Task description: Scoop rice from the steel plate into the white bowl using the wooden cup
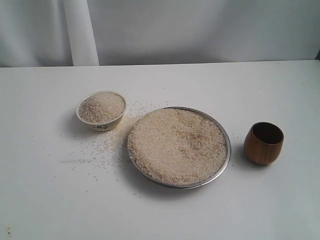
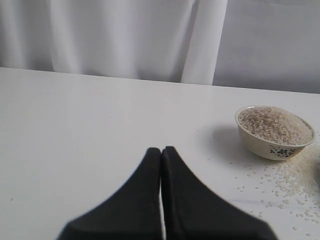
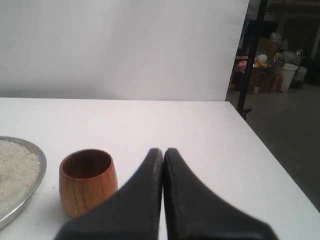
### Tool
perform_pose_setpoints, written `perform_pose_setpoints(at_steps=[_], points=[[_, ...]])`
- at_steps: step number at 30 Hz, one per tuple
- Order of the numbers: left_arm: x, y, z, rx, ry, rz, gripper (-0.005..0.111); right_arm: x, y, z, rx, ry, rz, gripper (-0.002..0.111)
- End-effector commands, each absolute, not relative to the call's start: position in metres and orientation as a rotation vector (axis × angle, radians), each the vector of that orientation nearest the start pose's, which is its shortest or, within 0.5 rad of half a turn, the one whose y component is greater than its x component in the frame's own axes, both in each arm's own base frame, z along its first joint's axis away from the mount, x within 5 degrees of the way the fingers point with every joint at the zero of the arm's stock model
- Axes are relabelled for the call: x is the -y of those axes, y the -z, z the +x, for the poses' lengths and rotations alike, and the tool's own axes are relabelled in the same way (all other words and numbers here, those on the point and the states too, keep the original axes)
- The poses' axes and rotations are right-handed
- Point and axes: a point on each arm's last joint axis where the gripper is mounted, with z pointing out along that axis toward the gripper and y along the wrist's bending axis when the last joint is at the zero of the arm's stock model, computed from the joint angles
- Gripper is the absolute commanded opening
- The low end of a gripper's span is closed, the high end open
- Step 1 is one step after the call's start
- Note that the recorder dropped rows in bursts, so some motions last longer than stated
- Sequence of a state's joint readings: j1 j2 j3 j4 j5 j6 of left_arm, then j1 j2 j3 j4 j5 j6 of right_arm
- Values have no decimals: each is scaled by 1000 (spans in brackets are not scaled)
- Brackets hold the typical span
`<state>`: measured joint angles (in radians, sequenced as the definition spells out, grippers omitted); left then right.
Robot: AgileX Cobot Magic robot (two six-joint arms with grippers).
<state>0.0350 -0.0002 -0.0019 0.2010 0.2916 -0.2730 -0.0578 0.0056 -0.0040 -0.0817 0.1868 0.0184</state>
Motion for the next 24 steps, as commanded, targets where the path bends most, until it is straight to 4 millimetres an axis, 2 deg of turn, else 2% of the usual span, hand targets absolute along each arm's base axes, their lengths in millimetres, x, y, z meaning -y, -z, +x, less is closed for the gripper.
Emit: perform_pose_setpoints(at_steps=[1,4,24], points=[[-7,-188,54,-1757,-6,-144,0,5,-192,55,-1717,100,24,0],[-7,-188,54,-1757,-6,-144,0,6,-182,53,-1829,113,26,0],[-7,-188,54,-1757,-6,-144,0,6,-182,53,-1825,100,32,0]])
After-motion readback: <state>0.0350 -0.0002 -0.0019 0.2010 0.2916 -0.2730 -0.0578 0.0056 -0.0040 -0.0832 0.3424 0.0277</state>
